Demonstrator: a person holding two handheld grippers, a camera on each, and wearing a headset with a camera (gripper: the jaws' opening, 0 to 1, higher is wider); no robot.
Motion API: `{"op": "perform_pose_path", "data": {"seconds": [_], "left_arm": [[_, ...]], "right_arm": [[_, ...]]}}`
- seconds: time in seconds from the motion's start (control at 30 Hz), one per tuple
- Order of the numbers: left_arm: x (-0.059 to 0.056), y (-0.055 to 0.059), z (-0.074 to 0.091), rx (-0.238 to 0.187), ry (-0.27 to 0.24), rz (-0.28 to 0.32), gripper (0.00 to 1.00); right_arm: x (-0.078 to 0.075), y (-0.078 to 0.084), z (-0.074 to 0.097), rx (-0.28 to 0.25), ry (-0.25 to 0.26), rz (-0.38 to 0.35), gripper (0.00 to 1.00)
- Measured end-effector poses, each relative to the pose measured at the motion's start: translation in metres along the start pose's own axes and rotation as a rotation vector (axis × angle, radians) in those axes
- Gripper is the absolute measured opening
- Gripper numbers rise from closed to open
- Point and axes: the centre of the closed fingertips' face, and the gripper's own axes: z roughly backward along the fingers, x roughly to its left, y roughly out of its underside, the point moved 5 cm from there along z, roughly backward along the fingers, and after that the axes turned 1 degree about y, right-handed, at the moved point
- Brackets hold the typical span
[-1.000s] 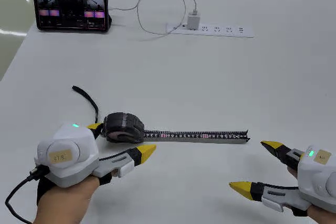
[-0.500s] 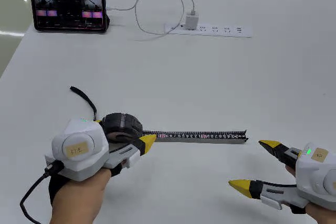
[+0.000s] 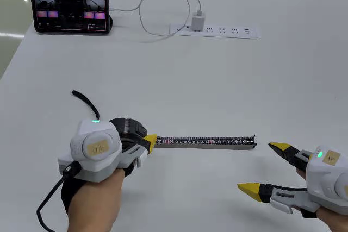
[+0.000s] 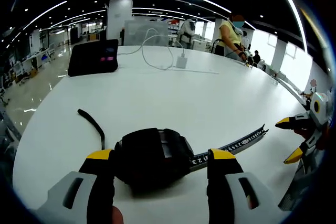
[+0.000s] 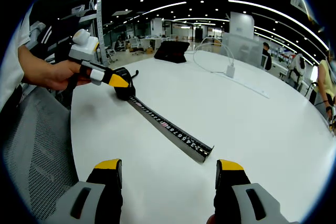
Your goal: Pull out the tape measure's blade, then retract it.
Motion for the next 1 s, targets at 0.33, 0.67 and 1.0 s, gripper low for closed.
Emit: {"op": "perform_pose_path", "data": {"seconds": [0.33,0.67,1.0], "left_arm": [[0.005,0.001,-0.002,0.006,-0.031,0.01,0.62],[0.007,0.001,-0.003,0.005,-0.035,0.013,0.58],[0.008,0.002,-0.003,0.005,-0.029,0.02,0.58]], "right_arm": [[0.002,0.0,0.0,0.001,-0.009,0.004,0.67],[-0.001,-0.001,0.0,0.003,-0.009,0.015,0.65],[-0.013,-0.007,-0.004,0.04,-0.027,0.074,0.58]]}}
